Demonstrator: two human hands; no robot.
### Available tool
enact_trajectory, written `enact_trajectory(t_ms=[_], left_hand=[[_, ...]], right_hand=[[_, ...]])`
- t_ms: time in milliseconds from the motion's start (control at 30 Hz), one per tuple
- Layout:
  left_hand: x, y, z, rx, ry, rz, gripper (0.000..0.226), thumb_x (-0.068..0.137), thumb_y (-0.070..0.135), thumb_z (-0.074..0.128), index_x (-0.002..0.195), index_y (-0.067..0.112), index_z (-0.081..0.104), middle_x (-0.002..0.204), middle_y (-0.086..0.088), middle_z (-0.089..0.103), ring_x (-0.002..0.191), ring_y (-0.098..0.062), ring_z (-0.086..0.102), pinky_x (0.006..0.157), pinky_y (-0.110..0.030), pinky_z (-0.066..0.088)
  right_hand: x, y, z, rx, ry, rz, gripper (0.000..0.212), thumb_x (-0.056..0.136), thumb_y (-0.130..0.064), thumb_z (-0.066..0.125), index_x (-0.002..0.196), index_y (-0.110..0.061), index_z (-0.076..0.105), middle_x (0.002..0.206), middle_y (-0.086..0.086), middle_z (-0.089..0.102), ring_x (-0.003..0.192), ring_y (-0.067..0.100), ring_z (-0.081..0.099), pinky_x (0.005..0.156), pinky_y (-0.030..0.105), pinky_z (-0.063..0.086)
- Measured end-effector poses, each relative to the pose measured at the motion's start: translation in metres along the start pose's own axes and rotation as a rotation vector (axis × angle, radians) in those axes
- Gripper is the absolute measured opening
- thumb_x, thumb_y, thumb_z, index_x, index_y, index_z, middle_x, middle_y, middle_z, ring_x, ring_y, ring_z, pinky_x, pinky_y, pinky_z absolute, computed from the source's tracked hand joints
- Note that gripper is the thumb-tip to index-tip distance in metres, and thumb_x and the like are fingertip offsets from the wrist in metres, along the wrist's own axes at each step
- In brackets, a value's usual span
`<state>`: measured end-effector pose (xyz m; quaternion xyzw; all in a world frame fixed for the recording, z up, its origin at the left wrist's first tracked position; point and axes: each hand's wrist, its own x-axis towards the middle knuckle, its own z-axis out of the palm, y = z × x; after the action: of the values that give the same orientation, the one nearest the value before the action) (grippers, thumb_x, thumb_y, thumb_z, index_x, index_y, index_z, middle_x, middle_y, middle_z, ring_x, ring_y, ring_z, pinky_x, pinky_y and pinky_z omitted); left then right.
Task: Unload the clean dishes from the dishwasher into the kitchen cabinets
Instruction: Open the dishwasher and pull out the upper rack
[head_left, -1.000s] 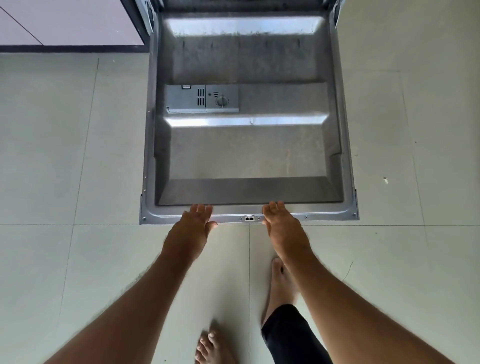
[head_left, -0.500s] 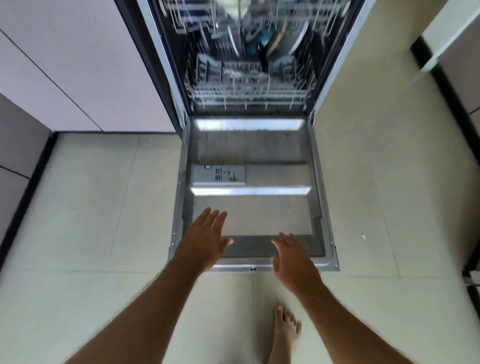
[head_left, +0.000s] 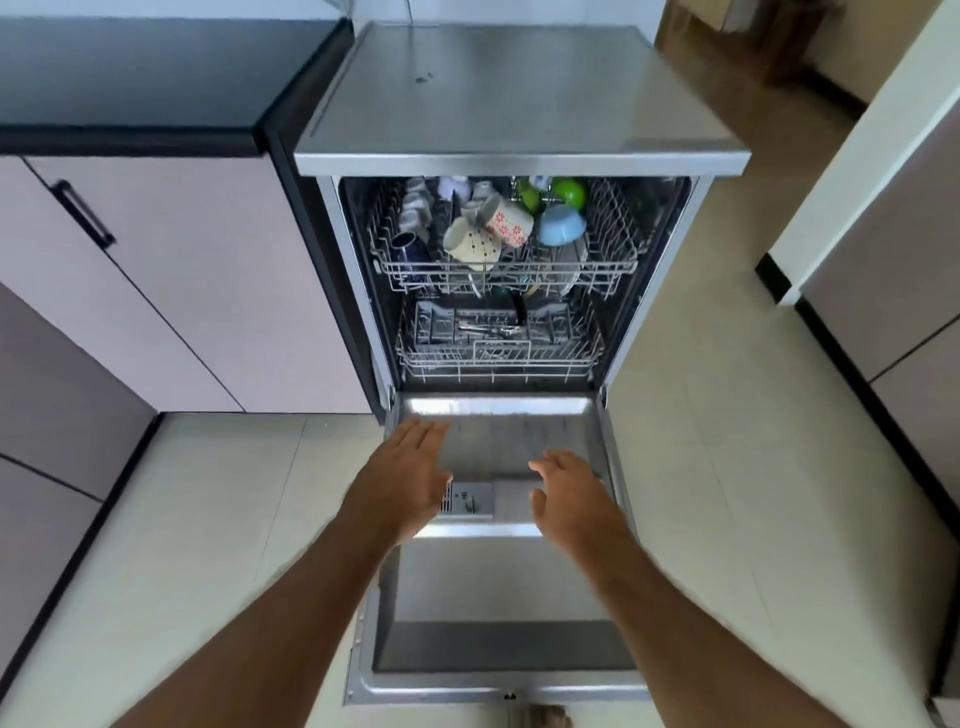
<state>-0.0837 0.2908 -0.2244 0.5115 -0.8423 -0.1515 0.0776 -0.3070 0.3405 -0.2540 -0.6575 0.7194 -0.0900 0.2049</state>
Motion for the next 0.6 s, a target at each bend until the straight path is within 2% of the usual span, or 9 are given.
enact_trajectory(t_ms=[100, 233, 433, 600], left_hand=[[0.040, 0.001, -0.005, -0.034, 0.021, -0.035, 0.064, 0.101, 0.035, 0.049, 0.155, 0.016, 0.022, 0.160, -0.004, 0.026, 0.150, -0.022, 0.014, 0.121, -0.035, 0.018], [0.099, -0.004, -0.004, -0.039, 0.046, -0.050, 0.063, 0.101, 0.030, 0.049, 0.155, 0.017, 0.021, 0.161, -0.005, 0.022, 0.151, -0.021, 0.010, 0.122, -0.037, 0.018], [0.189, -0.017, 0.005, -0.064, 0.067, -0.094, 0.061, 0.101, 0.028, 0.049, 0.155, 0.017, 0.023, 0.161, -0.009, 0.022, 0.152, -0.022, 0.007, 0.121, -0.040, 0.017], [0.252, -0.021, 0.007, -0.093, 0.084, -0.121, 0.061, 0.101, 0.026, 0.048, 0.154, 0.017, 0.021, 0.163, -0.010, 0.015, 0.151, -0.025, 0.004, 0.122, -0.043, 0.013]], right_hand=[[0.042, 0.001, -0.022, -0.005, 0.015, -0.009, 0.048, 0.099, -0.022, 0.050, 0.146, -0.015, 0.045, 0.154, 0.006, 0.039, 0.144, 0.020, 0.030, 0.118, 0.028, 0.021], [0.107, 0.011, -0.048, -0.017, 0.060, 0.010, 0.045, 0.099, -0.023, 0.049, 0.144, -0.017, 0.048, 0.148, 0.004, 0.044, 0.137, 0.021, 0.039, 0.113, 0.034, 0.037], [0.204, 0.025, -0.081, -0.024, 0.128, 0.005, 0.051, 0.096, -0.011, 0.055, 0.147, -0.011, 0.044, 0.143, 0.007, 0.049, 0.131, 0.024, 0.045, 0.113, 0.031, 0.034], [0.262, 0.036, -0.093, -0.050, 0.221, -0.037, 0.051, 0.097, -0.014, 0.054, 0.147, -0.010, 0.041, 0.142, 0.010, 0.048, 0.132, 0.026, 0.044, 0.114, 0.035, 0.037]])
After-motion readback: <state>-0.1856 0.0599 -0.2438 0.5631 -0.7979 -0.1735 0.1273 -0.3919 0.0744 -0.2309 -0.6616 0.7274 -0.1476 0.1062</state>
